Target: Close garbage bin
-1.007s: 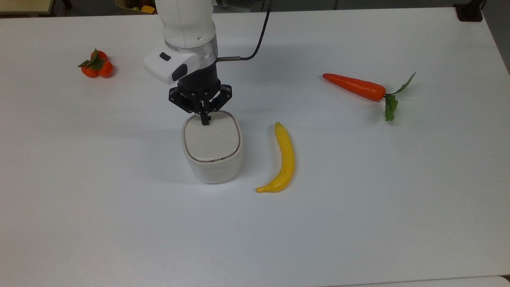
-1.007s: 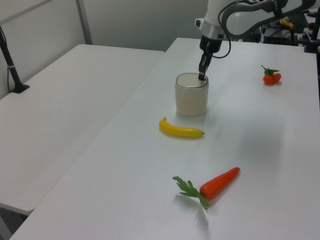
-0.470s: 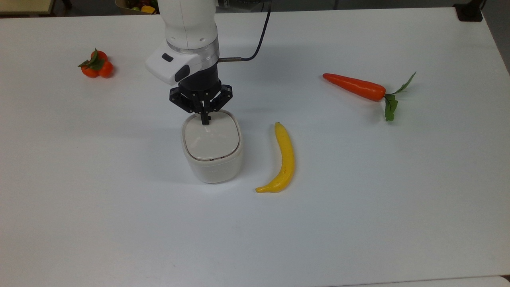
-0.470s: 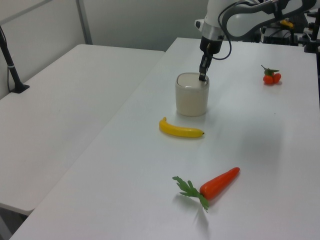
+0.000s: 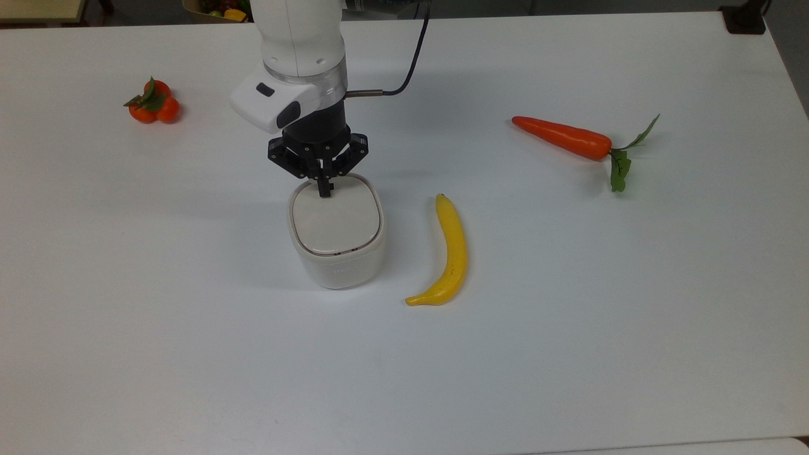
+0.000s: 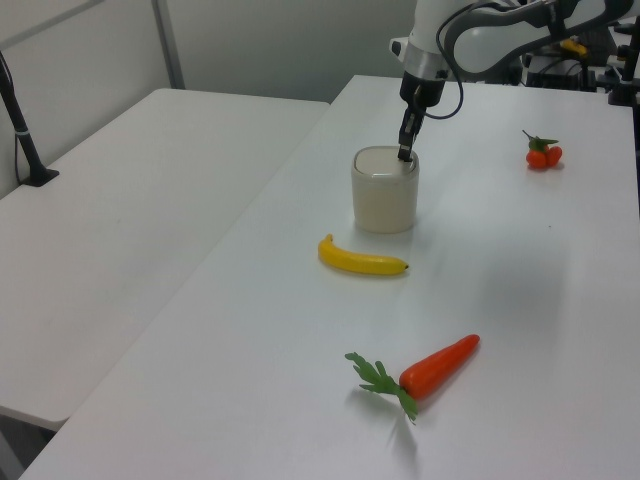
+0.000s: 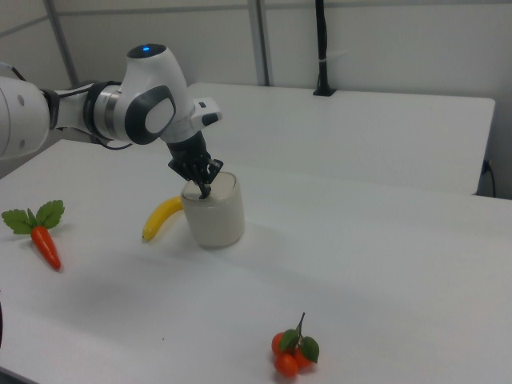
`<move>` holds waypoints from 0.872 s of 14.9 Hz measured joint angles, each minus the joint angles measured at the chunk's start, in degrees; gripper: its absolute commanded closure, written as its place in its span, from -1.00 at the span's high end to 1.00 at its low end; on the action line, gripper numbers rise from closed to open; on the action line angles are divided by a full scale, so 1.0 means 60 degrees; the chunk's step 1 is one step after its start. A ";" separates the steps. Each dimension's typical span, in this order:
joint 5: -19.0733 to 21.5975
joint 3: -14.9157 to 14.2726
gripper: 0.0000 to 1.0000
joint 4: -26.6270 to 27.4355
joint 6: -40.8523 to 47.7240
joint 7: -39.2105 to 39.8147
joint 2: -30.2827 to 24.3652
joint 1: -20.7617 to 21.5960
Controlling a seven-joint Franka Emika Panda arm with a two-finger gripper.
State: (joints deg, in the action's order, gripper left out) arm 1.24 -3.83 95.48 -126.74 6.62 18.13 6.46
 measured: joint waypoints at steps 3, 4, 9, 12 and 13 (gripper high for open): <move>0.0001 0.0000 -0.77 -0.0012 0.0116 0.0000 -0.0368 -0.0026; 0.0013 -0.0001 -0.60 -0.0022 0.0357 -0.0001 -0.0549 -0.0048; 0.0881 -0.0008 1.00 -0.0144 0.1932 -0.0077 -0.1751 -0.0335; 0.0993 -0.0011 1.00 -0.0153 0.2744 -0.0625 -0.2380 -0.0461; 0.0995 -0.0011 1.00 -0.0151 0.2986 -0.0831 -0.2571 -0.0484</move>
State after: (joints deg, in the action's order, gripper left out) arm 7.21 -3.90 94.57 -108.83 1.64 2.71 3.55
